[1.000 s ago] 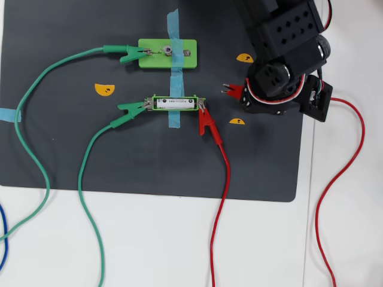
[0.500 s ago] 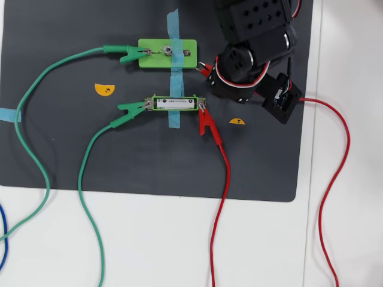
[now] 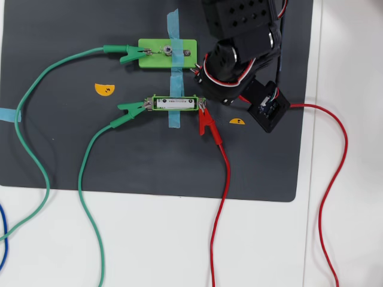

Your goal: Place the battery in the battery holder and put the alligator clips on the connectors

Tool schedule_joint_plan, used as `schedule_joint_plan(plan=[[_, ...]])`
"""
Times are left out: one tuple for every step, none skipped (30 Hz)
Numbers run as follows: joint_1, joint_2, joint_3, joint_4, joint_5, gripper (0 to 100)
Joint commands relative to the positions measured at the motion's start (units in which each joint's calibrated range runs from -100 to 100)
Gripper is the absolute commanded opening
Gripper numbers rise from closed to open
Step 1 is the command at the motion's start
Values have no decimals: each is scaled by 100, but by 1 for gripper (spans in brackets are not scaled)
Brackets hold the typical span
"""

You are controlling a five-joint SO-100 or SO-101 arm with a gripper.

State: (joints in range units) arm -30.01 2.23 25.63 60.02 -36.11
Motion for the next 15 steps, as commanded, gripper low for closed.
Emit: schedule_joint_plan(plan=[[119, -244, 182, -84, -28, 1], [139, -244, 209, -84, -13, 1], [189, -244, 209, -84, -2, 1], [230, -244, 217, -84, 8, 1], [270, -244, 244, -76, 19, 1], [280, -252, 314, -76, 34, 1], [280, -252, 375, -76, 102, 1], [250, -252, 402, -76, 165, 1], [240, -252, 410, -76, 191, 1], [230, -252, 410, -76, 201, 1], [230, -252, 410, -76, 196, 1], [230, -252, 402, -76, 196, 1], [230, -252, 384, -76, 191, 1], [230, -252, 367, -76, 185, 1], [220, -252, 349, -76, 133, 1]])
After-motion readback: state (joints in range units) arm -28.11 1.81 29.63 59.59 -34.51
